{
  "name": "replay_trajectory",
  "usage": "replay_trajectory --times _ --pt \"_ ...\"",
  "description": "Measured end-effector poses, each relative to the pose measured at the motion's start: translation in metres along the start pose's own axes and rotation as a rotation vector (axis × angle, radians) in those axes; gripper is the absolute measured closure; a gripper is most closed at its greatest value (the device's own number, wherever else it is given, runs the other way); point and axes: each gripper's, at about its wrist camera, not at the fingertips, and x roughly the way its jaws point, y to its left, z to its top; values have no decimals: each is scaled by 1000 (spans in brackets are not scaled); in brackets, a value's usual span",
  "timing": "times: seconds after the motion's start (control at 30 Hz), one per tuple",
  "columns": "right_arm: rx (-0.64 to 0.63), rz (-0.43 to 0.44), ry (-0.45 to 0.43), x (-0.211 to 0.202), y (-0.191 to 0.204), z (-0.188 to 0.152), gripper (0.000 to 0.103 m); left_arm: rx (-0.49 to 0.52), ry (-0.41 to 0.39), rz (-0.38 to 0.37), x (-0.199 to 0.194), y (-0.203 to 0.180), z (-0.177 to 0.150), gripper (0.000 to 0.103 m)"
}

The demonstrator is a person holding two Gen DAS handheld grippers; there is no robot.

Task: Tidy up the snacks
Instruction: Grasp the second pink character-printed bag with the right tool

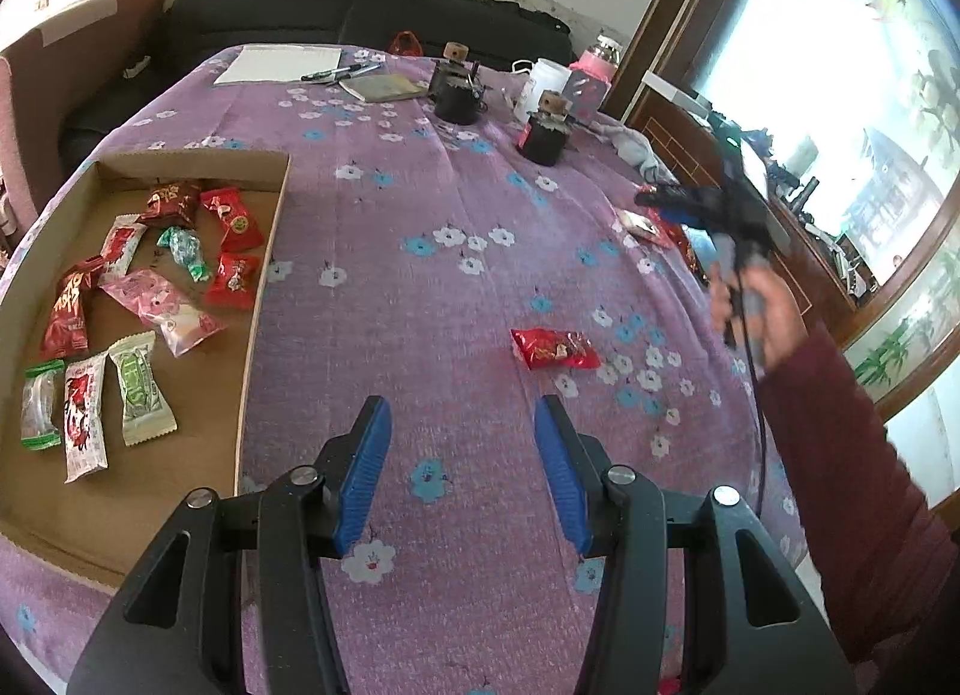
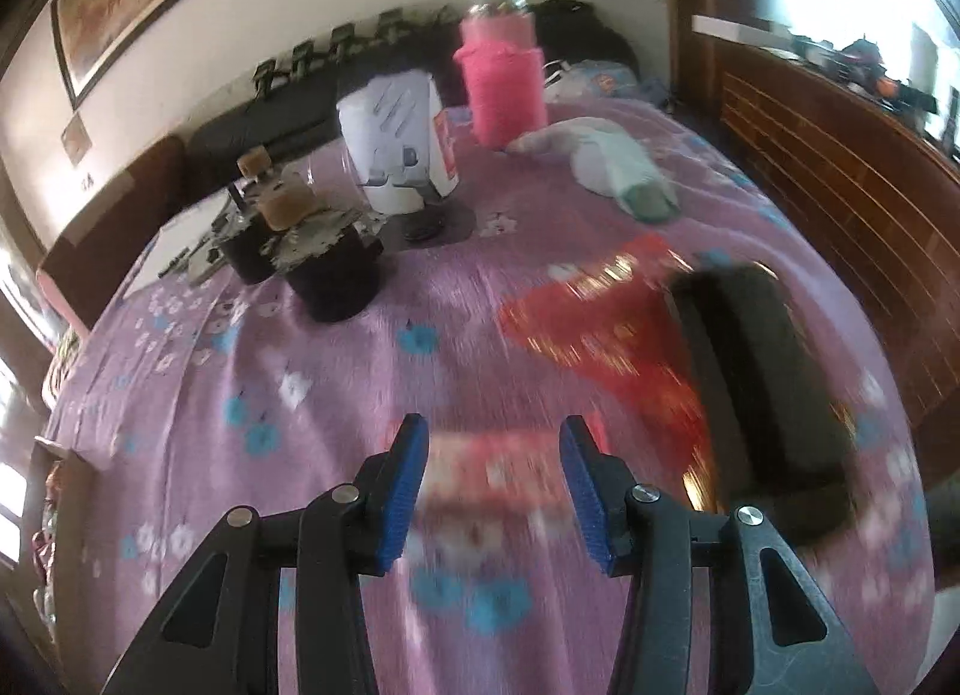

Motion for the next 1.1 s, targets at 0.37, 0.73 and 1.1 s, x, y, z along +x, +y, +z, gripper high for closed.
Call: replay_trajectory --times 0.37,0.73,1.1 --pt "51 305 240 -15 2 -53 54 -29 16 -16 11 6 3 55" --pt "33 462 150 -103 -12 -123 45 11 53 -57 21 -10 -1 55" --pt "-187 242 118 -96 68 -168 45 183 58 105 38 -35 6 55"
